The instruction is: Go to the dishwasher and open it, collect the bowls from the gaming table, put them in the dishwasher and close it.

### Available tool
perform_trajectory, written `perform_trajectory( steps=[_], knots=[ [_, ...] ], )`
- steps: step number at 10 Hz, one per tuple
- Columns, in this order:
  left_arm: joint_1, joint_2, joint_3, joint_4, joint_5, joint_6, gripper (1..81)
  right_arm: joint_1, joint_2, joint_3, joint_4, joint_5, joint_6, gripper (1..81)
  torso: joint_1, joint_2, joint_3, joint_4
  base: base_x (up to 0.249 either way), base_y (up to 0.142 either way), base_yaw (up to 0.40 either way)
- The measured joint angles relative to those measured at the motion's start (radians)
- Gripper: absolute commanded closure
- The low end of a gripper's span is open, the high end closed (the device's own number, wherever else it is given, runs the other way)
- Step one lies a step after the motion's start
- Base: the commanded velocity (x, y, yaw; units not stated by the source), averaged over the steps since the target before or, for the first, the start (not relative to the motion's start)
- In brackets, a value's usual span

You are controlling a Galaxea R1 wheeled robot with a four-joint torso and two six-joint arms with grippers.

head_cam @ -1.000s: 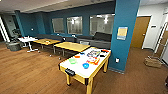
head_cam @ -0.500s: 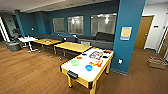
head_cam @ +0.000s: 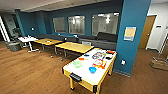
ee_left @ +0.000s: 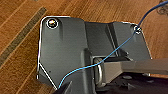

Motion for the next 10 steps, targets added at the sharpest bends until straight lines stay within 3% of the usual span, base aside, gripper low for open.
perform_trajectory(
  steps=[10],
  knots=[
    [0.0, -0.002, 0.0, 0.0, 0.0, 0.0, 1.0, 0.0, 0.001, 0.0, 0.0, 0.0, 0.0, 1.0, 0.0, 0.0, 0.0, 0.0, 0.132, 0.108, 0.0]
  ],
)
